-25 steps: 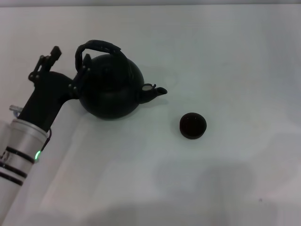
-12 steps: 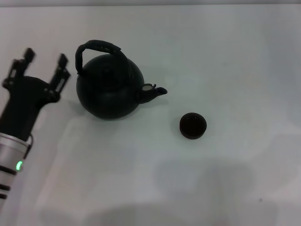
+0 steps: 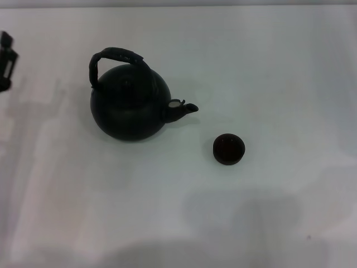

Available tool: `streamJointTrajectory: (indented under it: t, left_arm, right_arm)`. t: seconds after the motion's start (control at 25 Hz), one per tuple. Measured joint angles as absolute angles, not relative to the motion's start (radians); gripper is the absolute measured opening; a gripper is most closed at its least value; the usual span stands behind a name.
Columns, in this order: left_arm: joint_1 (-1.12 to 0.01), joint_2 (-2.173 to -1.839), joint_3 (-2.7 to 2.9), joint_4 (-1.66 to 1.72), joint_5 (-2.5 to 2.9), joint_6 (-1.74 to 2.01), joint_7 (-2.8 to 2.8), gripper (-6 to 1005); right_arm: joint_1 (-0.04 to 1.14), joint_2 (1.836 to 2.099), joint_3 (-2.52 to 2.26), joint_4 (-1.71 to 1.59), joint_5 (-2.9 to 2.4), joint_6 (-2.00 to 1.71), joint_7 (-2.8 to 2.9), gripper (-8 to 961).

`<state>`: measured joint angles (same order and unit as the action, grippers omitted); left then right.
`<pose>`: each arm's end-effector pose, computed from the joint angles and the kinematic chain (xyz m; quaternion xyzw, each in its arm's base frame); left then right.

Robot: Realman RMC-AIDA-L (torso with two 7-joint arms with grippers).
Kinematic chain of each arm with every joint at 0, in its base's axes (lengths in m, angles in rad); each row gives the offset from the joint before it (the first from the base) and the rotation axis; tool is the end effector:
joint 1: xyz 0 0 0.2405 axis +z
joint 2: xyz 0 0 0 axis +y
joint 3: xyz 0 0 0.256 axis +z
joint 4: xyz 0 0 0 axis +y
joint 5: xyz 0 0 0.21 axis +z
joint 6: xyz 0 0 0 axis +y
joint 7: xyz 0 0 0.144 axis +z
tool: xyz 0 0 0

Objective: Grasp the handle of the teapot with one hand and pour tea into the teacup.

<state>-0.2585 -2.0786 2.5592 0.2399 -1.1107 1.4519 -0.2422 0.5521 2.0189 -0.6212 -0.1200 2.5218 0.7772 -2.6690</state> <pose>-0.3340 0.2648 -0.0067 -0.6252 -0.2539 -0.4058 0.6165 0.3888 0.3769 0.0558 -0.5881 0.4006 0.2540 0.6550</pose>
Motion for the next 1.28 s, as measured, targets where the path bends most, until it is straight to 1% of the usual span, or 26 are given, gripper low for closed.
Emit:
streamJointTrajectory:
  t: [0.24,0.44,0.84,1.28]
  left_arm:
    - [-0.296,-2.079,2.487,0.204,-1.144,1.42,-0.327,767]
    - [-0.325,-2.078,2.473,0.199,-1.284,1.374,-0.323,768]
    - [-0.404,-2.079,2.472,0.142,-1.315,1.281,-0.312,769]
    - [-0.421,-2.078,2.471,0.136,-1.316,1.253,-0.272,772]
  right_arm:
    - [0.557,2.021,-0.653,-0.093,2.521,0.813,-2.673,846]
    - [0.561,2.02,-0.758,-0.104,2.513,0.822,-2.697,846]
    - [0.58,2.021,-0.753,-0.106,2.519,0.809,-2.716,847]
    - [0.581,2.02,-0.727,-0.104,2.538,0.787,-2.717,847]
